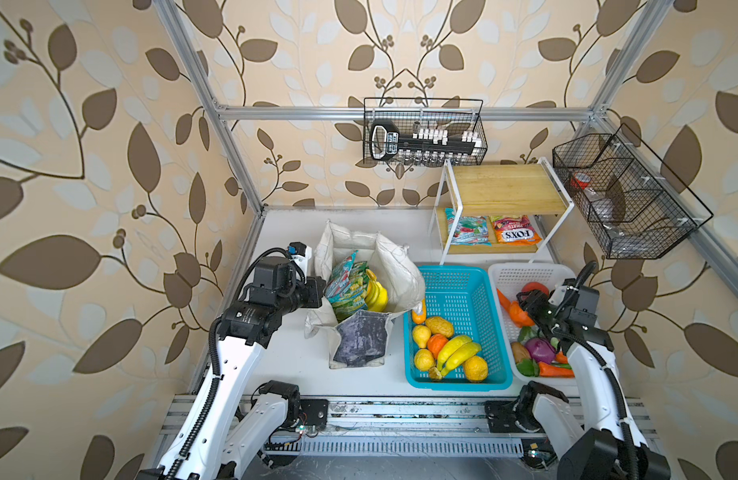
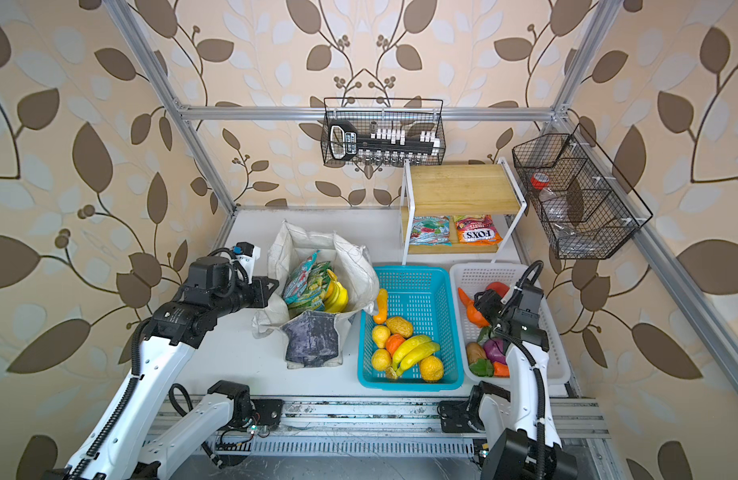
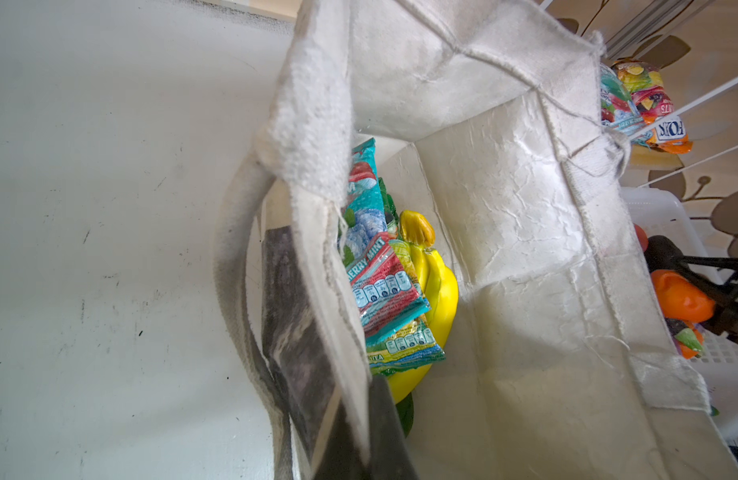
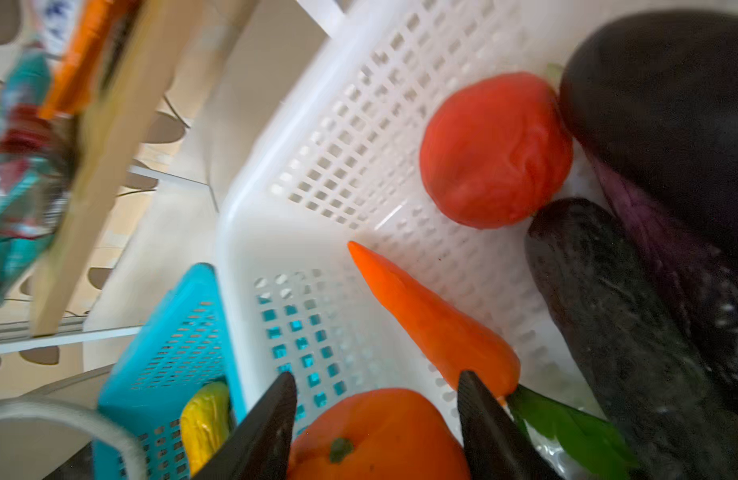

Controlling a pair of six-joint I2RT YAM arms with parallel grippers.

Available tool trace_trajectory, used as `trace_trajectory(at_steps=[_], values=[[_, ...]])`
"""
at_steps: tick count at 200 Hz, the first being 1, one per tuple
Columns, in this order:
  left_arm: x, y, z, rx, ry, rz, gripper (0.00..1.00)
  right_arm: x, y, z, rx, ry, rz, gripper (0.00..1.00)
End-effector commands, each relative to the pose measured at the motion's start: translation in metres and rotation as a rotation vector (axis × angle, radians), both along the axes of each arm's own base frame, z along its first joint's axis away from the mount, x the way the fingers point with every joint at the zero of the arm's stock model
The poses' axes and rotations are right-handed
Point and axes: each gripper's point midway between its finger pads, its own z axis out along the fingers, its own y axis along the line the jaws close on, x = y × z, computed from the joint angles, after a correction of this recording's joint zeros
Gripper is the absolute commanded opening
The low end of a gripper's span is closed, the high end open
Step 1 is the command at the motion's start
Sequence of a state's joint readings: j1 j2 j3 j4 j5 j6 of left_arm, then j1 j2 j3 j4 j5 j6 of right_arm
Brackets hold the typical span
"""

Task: Place the food into the grocery bag and tie it
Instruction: 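Close the right gripper on the orange pepper, then lift the orange pepper with the right gripper and carry it over the tote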

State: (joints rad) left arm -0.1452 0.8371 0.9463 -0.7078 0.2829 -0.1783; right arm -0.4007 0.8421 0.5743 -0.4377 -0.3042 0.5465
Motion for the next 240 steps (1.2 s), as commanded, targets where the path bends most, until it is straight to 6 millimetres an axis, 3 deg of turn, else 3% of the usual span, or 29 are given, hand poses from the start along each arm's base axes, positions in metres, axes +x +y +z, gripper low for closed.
trace_trajectory(at_steps=[1, 32, 57, 87, 119, 167, 197, 211, 218, 240], values=[[0.0, -0.002, 0.005, 0.018, -0.02, -0.021, 0.0, 0.002, 0.006, 0.025, 0.017, -0.052, 0.022, 0.48], [0.001, -0.002, 0.005, 0.02, -0.017, -0.02, 0.0, 0.003, 0.019, 0.058, 0.06, -0.131, 0.061, 0.47], [0.0, -0.003, 0.005, 0.016, -0.016, -0.024, 0.0, 0.002, 0.034, 0.101, 0.043, -0.24, 0.069, 0.46], [0.0, -0.004, 0.006, 0.011, -0.019, -0.028, 0.0, 0.008, 0.075, 0.144, 0.063, -0.325, 0.148, 0.45], [0.0, -0.003, 0.007, 0.011, -0.023, -0.027, 0.0, 0.019, 0.138, 0.178, 0.054, -0.406, 0.256, 0.45], [-0.001, -0.007, 0.007, -0.003, -0.018, -0.041, 0.0, 0.03, 0.261, 0.205, 0.065, -0.465, 0.476, 0.46], [0.0, -0.006, 0.007, -0.001, -0.021, -0.037, 0.0, 0.041, 0.344, 0.203, 0.077, -0.448, 0.621, 0.48], [0.0, -0.007, 0.006, -0.003, -0.016, -0.04, 0.0, 0.045, 0.379, 0.187, 0.086, -0.416, 0.686, 0.47], [0.0, -0.007, 0.006, -0.005, -0.015, -0.044, 0.0, 0.047, 0.397, 0.189, 0.097, -0.419, 0.716, 0.47], [0.0, -0.009, 0.005, -0.01, -0.013, -0.053, 0.0, 0.05, 0.436, 0.167, 0.048, -0.382, 0.788, 0.47]])
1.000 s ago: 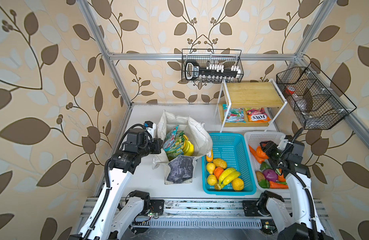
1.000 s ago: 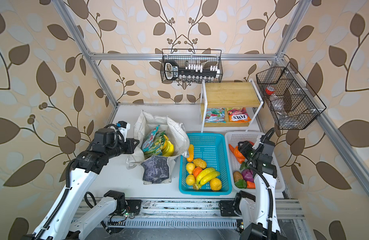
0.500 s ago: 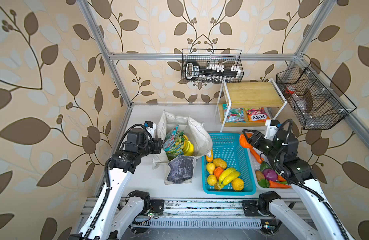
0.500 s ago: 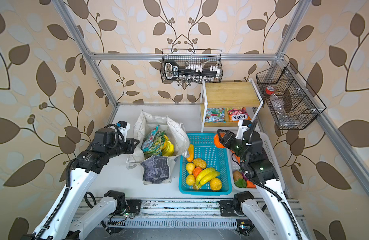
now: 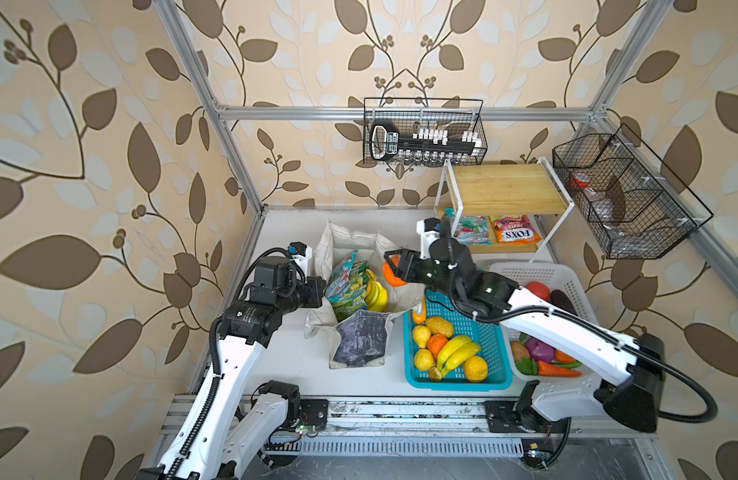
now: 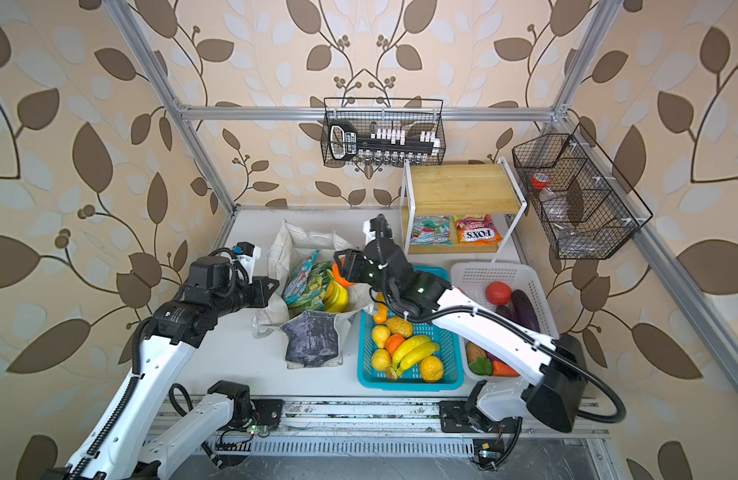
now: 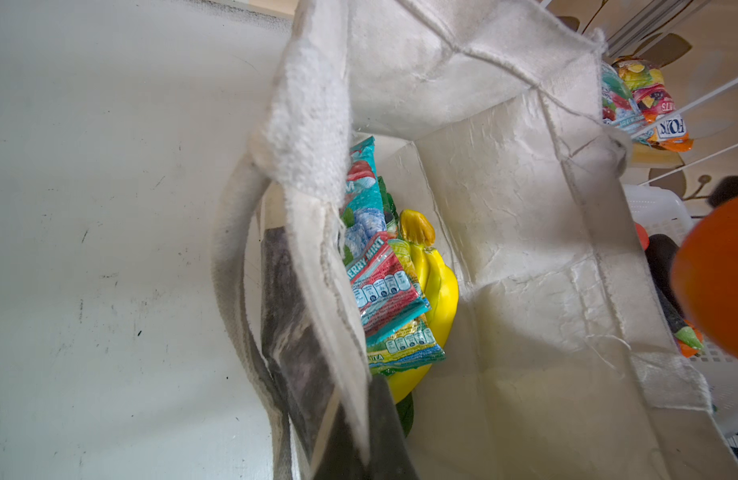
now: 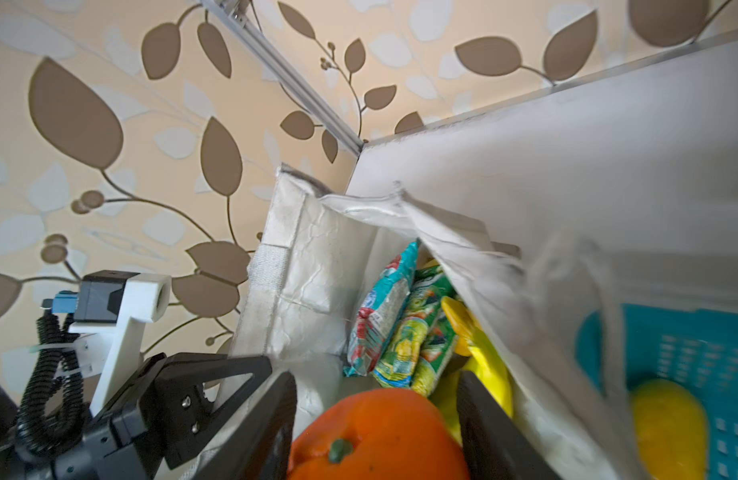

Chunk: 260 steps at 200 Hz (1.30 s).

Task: Place the food into the grocery bag and tie it
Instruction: 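Lift the orange pepper with the right gripper and carry it over the tote, then lower the orange pepper into the tote and open the right gripper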

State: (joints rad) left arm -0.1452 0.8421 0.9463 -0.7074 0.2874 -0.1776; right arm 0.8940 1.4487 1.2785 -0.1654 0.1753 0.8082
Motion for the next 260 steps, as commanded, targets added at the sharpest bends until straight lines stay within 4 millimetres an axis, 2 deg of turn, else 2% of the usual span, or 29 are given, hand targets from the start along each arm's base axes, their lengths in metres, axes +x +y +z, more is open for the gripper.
trace_trajectory(at_steps=[1, 17, 30, 48, 76, 95, 120, 138, 174, 204, 216, 228, 232, 234, 260], values=[[-0.001, -0.008, 0.006, -0.009, -0.018, -0.048, 0.0, 0.004, 0.037, 0.004, 0.002, -0.032, 0.055, 0.47], [0.0, -0.007, 0.006, -0.005, -0.019, -0.045, 0.0, 0.005, 0.059, -0.02, -0.059, 0.006, 0.097, 0.47], [0.0, -0.006, 0.004, 0.001, -0.017, -0.041, 0.0, 0.007, 0.068, -0.037, -0.12, 0.014, 0.101, 0.47], [0.001, -0.006, 0.004, 0.002, -0.014, -0.04, 0.0, 0.011, 0.073, -0.064, -0.215, 0.03, 0.098, 0.48], [0.002, -0.006, 0.002, 0.006, -0.002, -0.041, 0.0, 0.014, 0.083, -0.098, -0.264, 0.077, 0.129, 0.5], [0.003, -0.005, 0.001, 0.014, -0.003, -0.033, 0.0, 0.014, 0.088, -0.115, -0.296, 0.101, 0.151, 0.51], [0.003, -0.004, 0.0, 0.015, 0.0, -0.031, 0.0, 0.013, 0.091, -0.142, -0.318, 0.161, 0.181, 0.57], [0.004, -0.004, -0.001, 0.016, 0.006, -0.03, 0.0, 0.012, 0.092, -0.15, -0.323, 0.18, 0.194, 0.62], [0.005, -0.003, -0.003, 0.023, 0.011, -0.025, 0.0, 0.011, 0.092, -0.14, -0.329, 0.151, 0.185, 0.74], [0.006, -0.002, -0.005, 0.028, 0.015, -0.021, 0.0, 0.012, 0.089, -0.128, -0.333, 0.126, 0.181, 0.76], [0.006, -0.002, -0.005, 0.03, 0.015, -0.021, 0.0, 0.013, 0.085, -0.12, -0.341, 0.111, 0.167, 0.8], [0.006, -0.002, -0.005, 0.029, 0.015, -0.02, 0.0, 0.013, 0.079, -0.106, -0.351, 0.069, 0.149, 0.87], [0.006, -0.002, -0.005, 0.03, 0.014, -0.02, 0.0, 0.012, 0.078, -0.099, -0.352, 0.052, 0.146, 0.98], [0.006, -0.002, -0.005, 0.03, 0.015, -0.021, 0.0, 0.011, 0.077, -0.097, -0.355, 0.043, 0.146, 0.99], [0.006, -0.002, -0.006, 0.031, 0.021, -0.019, 0.0, 0.006, 0.056, -0.056, -0.376, -0.06, 0.102, 1.0]])
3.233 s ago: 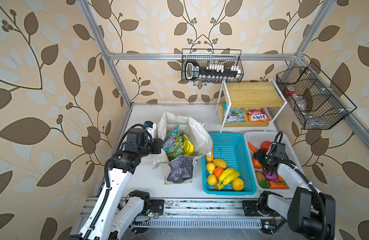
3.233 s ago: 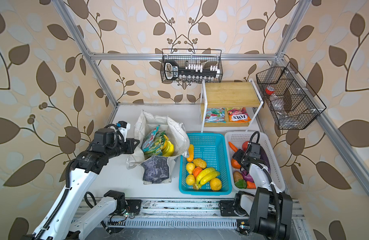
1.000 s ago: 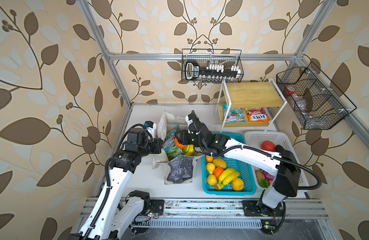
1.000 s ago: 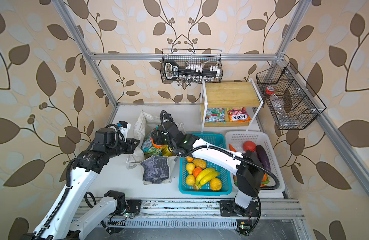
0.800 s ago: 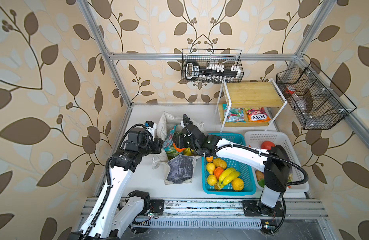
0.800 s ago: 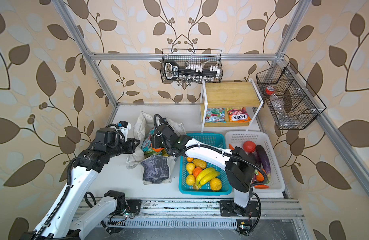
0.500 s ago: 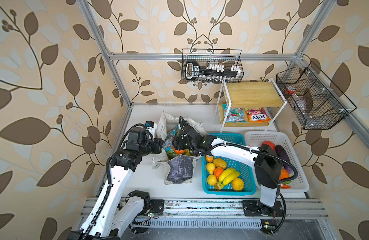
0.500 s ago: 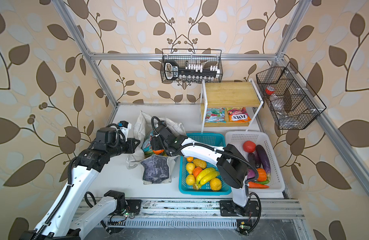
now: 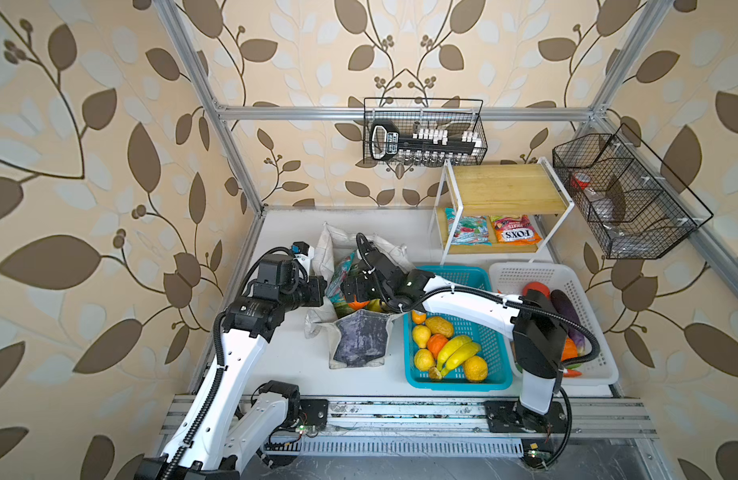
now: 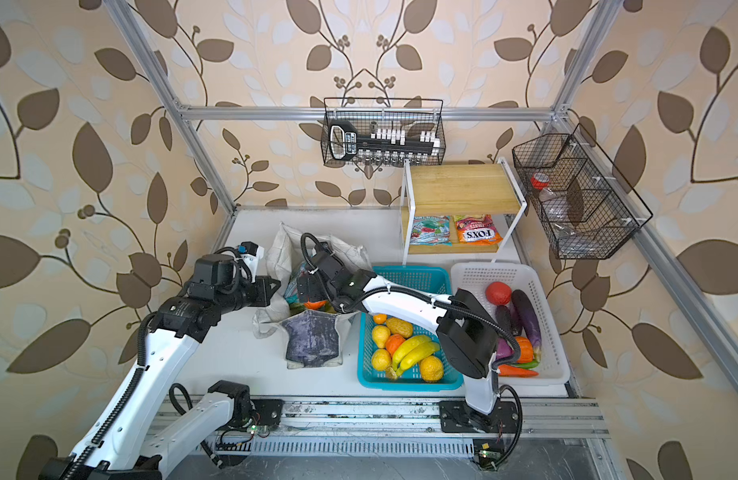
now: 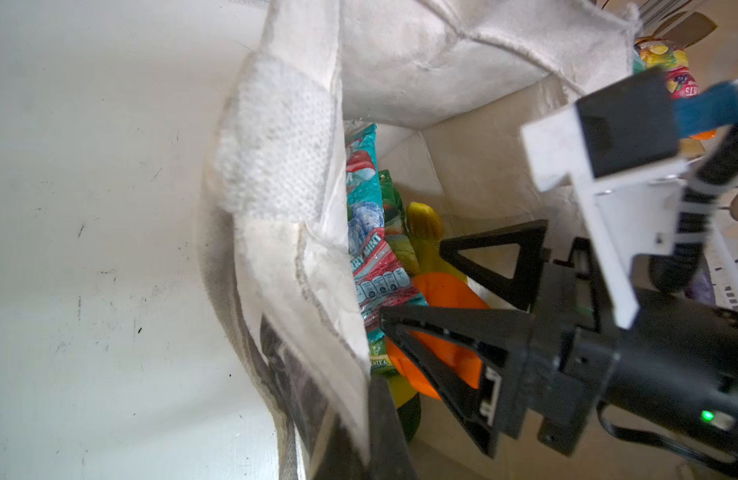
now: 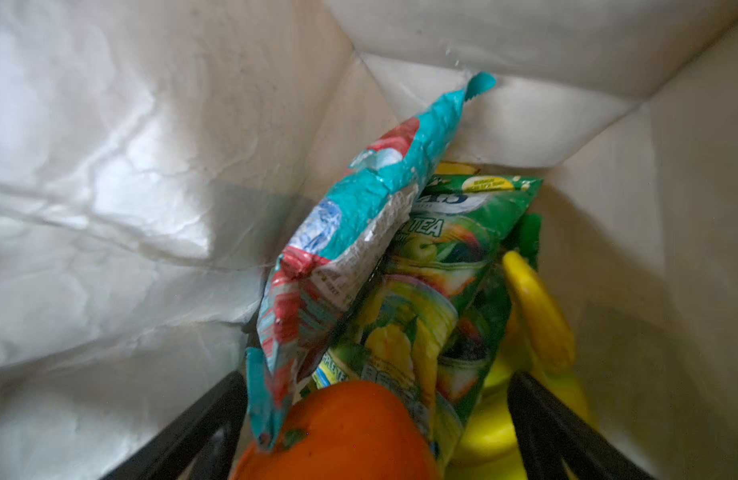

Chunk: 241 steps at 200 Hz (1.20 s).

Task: Place the food into the grocery bag and tie it
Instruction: 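Lower the orange pepper into the tote and open the right gripper, then raise the right gripper out of the tote and move it over the white basket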

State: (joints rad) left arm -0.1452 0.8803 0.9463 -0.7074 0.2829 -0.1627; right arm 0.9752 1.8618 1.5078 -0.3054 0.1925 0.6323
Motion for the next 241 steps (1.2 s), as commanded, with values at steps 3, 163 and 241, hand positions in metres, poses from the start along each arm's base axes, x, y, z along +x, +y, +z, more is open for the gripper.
trace_trajectory(at_steps=[3, 163, 241], values=[[0.001, -0.002, 0.004, 0.012, -0.01, -0.014, 0.0, -0.005, -0.023, 0.071, 0.013, -0.162, -0.03, 1.0], [0.0, -0.001, 0.005, 0.013, -0.011, -0.012, 0.0, -0.066, -0.321, 0.083, -0.201, -0.217, -0.384, 1.0], [-0.003, -0.003, 0.01, 0.0, -0.035, -0.019, 0.0, -0.063, -0.449, -0.014, -0.221, 0.038, -0.754, 0.92]])
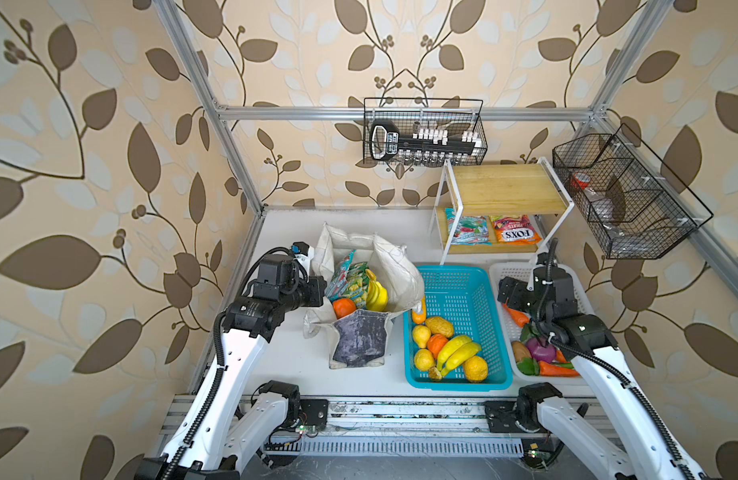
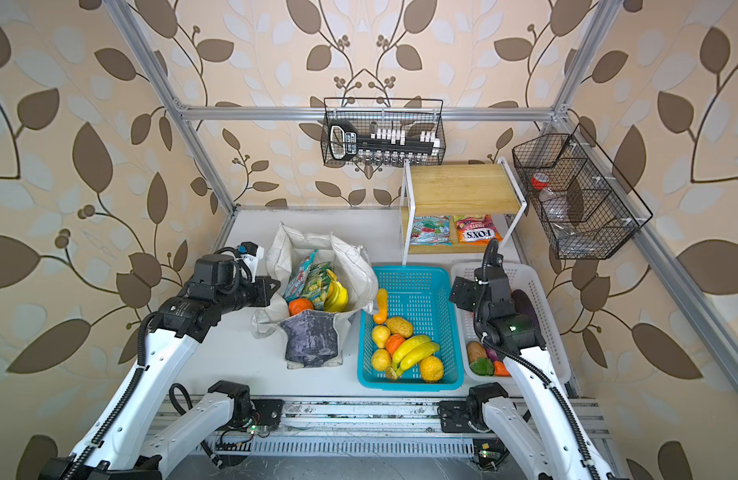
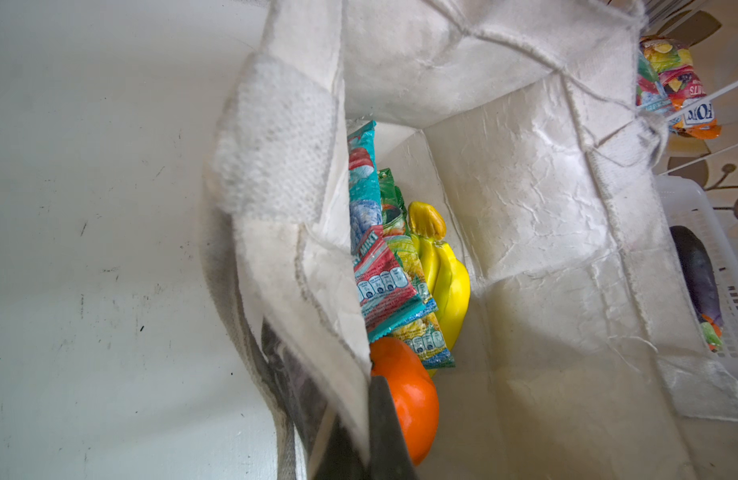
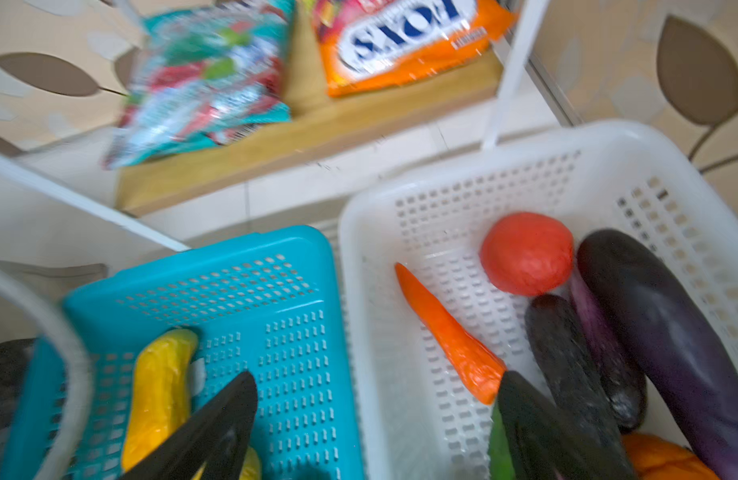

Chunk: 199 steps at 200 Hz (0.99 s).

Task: Place the food into the grocery bag and tie it
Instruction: 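Raise the right gripper out of the tote and move it over the white basket, then lower the open right gripper toward the dark cucumber in the white basket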

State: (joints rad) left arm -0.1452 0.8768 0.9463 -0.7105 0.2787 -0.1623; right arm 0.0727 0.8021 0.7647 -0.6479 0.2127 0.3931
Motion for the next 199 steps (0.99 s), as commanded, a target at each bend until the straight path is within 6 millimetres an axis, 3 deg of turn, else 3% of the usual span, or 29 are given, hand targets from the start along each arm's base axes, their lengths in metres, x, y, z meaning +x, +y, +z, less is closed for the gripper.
trace_trajectory(at_steps=[1, 33, 93, 152, 199], values=[[-0.003, -0.003, 0.01, -0.002, -0.035, -0.022, 0.0, -0.002, -0.013, -0.026, 0.01, 0.07, -0.008, 0.92], [-0.004, -0.006, 0.013, -0.017, -0.039, -0.036, 0.0, 0.004, -0.039, -0.034, -0.003, 0.139, -0.147, 1.0], [-0.008, -0.017, 0.016, -0.057, -0.04, -0.08, 0.0, -0.002, -0.068, -0.047, -0.119, 0.244, -0.287, 0.99], [-0.006, -0.02, 0.009, -0.042, -0.017, -0.083, 0.0, -0.013, -0.077, -0.092, -0.078, 0.343, -0.293, 0.89], [-0.002, -0.017, 0.003, -0.023, -0.002, -0.067, 0.0, -0.013, -0.08, -0.11, -0.039, 0.396, -0.303, 0.84]])
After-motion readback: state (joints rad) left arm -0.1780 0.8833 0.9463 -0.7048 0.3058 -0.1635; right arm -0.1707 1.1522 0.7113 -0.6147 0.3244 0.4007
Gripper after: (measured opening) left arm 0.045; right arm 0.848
